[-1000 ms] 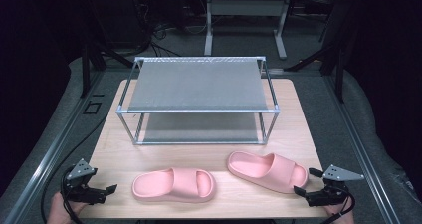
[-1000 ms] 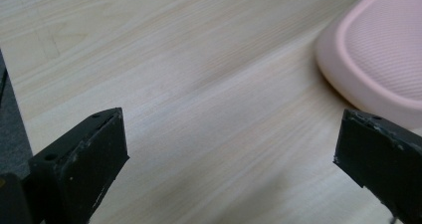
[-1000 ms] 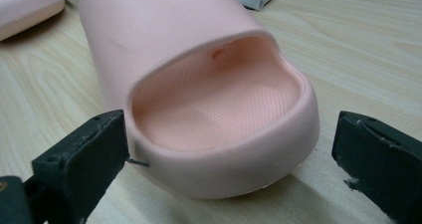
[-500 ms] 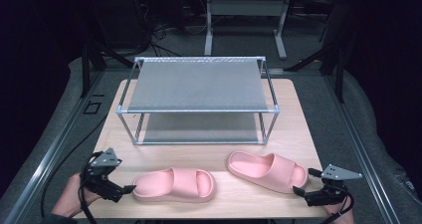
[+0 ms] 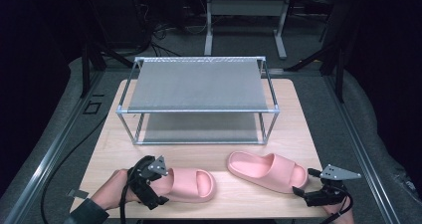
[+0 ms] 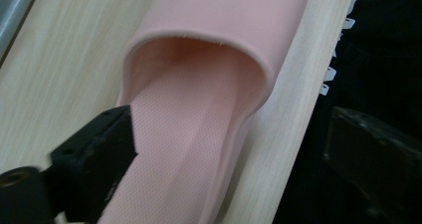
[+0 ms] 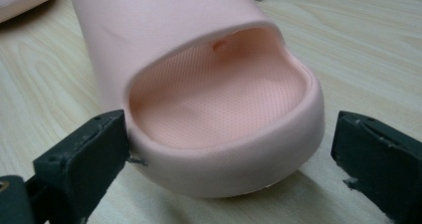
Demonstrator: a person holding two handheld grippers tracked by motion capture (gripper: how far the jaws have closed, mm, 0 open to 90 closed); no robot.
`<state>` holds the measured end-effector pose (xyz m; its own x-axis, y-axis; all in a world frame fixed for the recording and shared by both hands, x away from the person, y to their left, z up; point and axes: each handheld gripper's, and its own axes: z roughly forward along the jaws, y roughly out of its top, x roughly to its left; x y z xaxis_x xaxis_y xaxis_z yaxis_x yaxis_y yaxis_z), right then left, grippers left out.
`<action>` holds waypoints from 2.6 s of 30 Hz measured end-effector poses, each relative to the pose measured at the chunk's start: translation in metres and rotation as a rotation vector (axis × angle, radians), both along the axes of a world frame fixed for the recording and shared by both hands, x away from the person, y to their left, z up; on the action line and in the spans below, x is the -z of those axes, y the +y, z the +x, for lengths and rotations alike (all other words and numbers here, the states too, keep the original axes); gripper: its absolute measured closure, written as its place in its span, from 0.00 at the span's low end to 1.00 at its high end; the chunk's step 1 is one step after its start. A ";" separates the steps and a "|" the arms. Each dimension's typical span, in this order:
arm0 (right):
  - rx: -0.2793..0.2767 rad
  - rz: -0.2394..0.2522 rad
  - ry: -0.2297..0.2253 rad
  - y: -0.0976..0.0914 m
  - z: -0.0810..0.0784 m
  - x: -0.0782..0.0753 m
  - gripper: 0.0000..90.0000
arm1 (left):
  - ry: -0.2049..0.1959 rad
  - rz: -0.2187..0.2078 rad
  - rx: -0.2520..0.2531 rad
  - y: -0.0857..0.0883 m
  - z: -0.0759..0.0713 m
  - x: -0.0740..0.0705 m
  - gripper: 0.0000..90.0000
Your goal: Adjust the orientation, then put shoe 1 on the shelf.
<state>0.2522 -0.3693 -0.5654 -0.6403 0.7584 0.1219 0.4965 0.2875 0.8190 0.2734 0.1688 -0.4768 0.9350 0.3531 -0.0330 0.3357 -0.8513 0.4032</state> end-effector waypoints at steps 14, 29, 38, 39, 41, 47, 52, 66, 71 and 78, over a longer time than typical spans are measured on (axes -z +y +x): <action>0.010 0.008 0.003 -0.001 0.000 0.000 0.01 | 0.077 0.209 0.110 -0.042 0.007 0.013 0.72; 0.017 0.008 -0.002 -0.001 0.000 0.000 0.01 | 0.045 0.221 0.180 -0.048 0.004 0.020 0.89; 0.027 0.009 0.002 -0.001 0.000 0.000 0.01 | 0.022 0.226 0.236 -0.049 0.001 0.021 0.93; 0.027 0.011 -0.001 -0.001 0.000 0.000 0.01 | 0.019 0.229 0.241 -0.049 0.001 0.020 0.93; 0.026 0.009 -0.001 -0.001 0.000 0.000 0.02 | 0.015 0.223 0.249 -0.049 0.001 0.021 0.93; 0.036 0.006 -0.013 -0.001 -0.001 0.000 0.02 | 0.019 0.223 0.261 -0.048 0.002 0.018 0.94; 0.033 0.010 -0.007 -0.002 0.000 0.000 0.02 | 0.015 0.208 0.247 -0.045 0.004 0.014 0.94; 0.029 0.007 -0.008 -0.001 0.000 0.000 0.02 | -0.008 0.178 0.151 -0.029 0.017 -0.012 0.93; 0.027 0.008 -0.006 -0.002 0.000 0.000 0.02 | -0.004 0.186 0.114 -0.024 0.028 -0.018 0.93; 0.031 0.010 -0.010 -0.002 -0.001 0.000 0.02 | -0.012 0.187 0.063 -0.012 0.039 -0.024 0.93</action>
<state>0.2516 -0.3711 -0.5657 -0.6179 0.7766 0.1227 0.4965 0.2643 0.8269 0.3120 0.1570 -0.4526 0.9555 0.2925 0.0389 0.2752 -0.9309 0.2401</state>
